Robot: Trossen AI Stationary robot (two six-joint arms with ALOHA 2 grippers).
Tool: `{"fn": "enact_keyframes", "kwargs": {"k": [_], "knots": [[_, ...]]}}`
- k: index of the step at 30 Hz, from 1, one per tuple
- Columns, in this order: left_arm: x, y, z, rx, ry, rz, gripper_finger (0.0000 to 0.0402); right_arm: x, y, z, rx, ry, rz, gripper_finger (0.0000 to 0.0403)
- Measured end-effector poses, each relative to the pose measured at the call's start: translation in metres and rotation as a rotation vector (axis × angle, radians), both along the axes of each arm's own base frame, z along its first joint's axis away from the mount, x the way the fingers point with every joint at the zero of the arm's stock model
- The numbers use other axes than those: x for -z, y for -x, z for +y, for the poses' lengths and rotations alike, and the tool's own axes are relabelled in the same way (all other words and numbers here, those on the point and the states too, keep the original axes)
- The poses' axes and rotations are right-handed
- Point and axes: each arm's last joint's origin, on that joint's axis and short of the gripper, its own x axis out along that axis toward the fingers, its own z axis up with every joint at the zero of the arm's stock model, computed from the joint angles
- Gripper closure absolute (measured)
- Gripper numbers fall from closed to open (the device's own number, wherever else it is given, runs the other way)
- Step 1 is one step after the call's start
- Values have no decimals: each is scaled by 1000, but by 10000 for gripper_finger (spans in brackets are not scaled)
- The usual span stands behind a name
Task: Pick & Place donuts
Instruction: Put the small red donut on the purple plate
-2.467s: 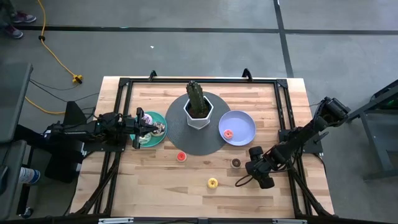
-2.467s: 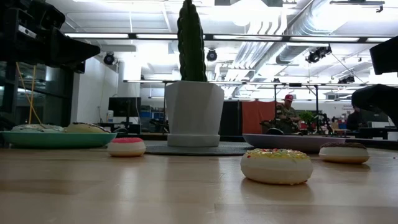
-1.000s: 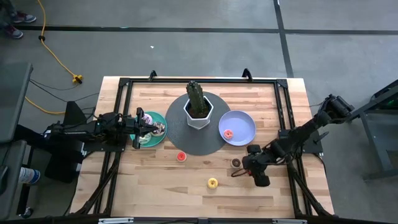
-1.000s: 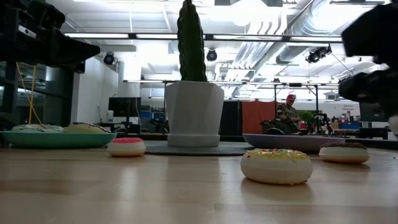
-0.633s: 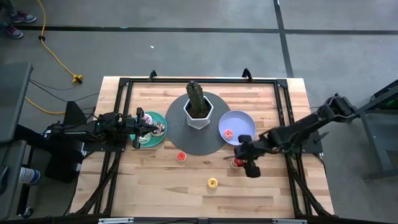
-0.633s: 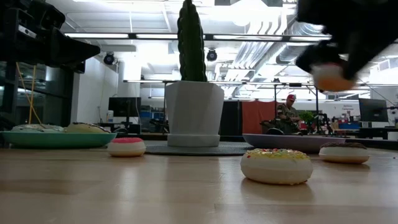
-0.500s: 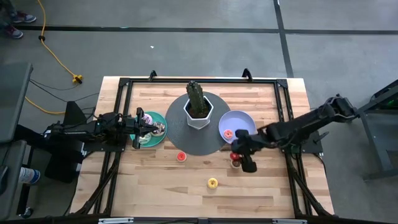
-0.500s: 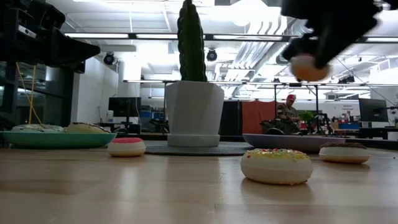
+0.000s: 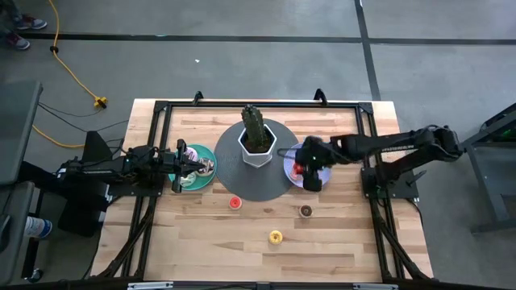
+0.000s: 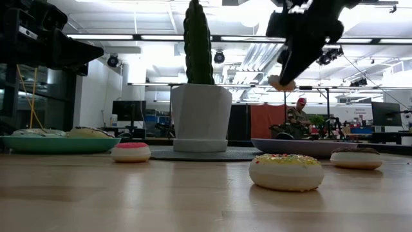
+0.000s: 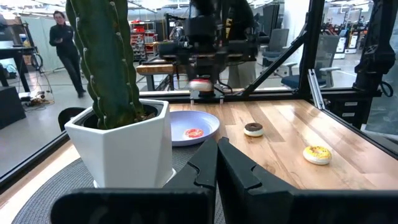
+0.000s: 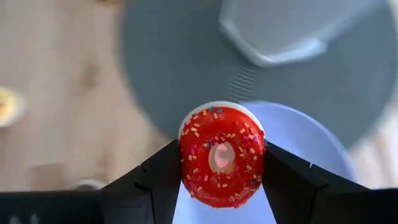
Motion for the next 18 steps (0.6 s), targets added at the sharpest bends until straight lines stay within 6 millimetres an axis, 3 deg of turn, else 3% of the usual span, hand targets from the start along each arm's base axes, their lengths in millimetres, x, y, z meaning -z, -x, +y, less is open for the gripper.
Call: {"fn": "enact_keyframes", "kwargs": {"k": [6, 11, 18], "knots": [[0, 0, 0, 0, 0, 0, 401, 3, 8, -29, 196, 66, 69, 210], [0, 0, 0, 0, 0, 0, 401, 5, 13, -50, 397, -9, 67, 210], [0, 0, 0, 0, 0, 0, 401, 23, 14, -74, 670, -172, 134, 210]]}}
